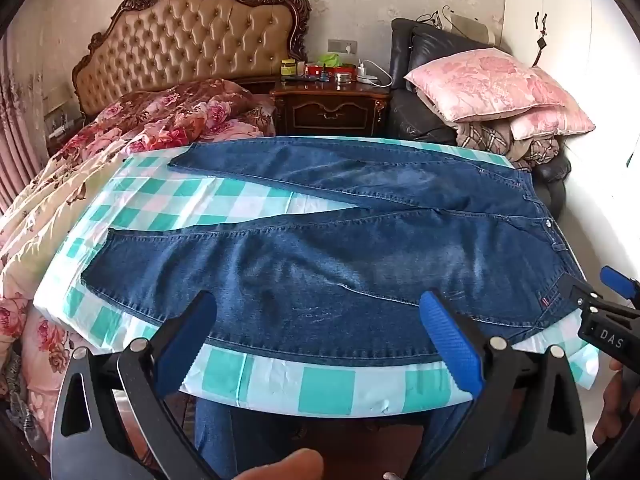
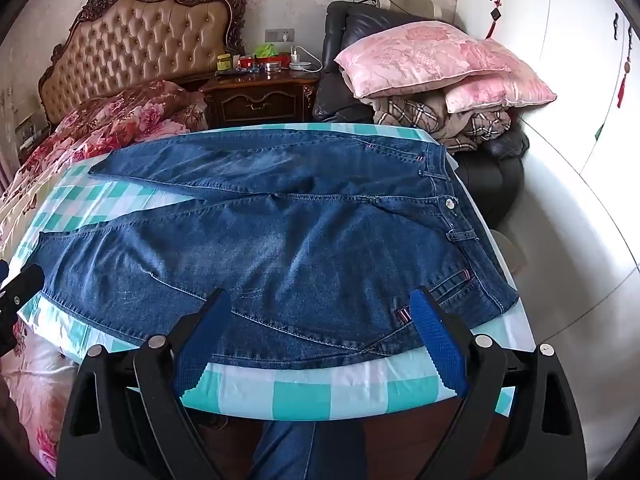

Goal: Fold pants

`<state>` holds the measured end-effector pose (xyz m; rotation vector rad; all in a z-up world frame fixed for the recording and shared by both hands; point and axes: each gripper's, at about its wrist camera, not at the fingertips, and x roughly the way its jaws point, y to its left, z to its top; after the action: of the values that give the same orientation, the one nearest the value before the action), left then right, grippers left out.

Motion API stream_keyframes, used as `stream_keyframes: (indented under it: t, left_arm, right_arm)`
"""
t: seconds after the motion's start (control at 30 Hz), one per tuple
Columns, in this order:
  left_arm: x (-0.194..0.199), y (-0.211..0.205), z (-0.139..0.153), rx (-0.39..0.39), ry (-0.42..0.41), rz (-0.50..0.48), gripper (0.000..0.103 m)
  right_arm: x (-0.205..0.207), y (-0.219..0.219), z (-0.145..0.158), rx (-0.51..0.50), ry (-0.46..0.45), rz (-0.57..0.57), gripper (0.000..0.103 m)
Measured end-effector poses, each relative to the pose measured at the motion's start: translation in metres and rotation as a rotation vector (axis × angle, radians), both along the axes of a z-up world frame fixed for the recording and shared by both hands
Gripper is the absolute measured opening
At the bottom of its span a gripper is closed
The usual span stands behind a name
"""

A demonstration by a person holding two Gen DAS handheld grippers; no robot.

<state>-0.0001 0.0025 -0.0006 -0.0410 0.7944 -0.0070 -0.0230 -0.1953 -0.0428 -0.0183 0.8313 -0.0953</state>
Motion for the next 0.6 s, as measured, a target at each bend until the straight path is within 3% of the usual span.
stream_keyframes:
  t: [0.6]
  left_arm:
    - [-0.002, -0.001, -0.003, 0.024, 0.000, 0.014, 0.102]
  right_arm:
    - [0.000, -0.002, 0.000, 0.006, 0.004, -0.010, 0.087]
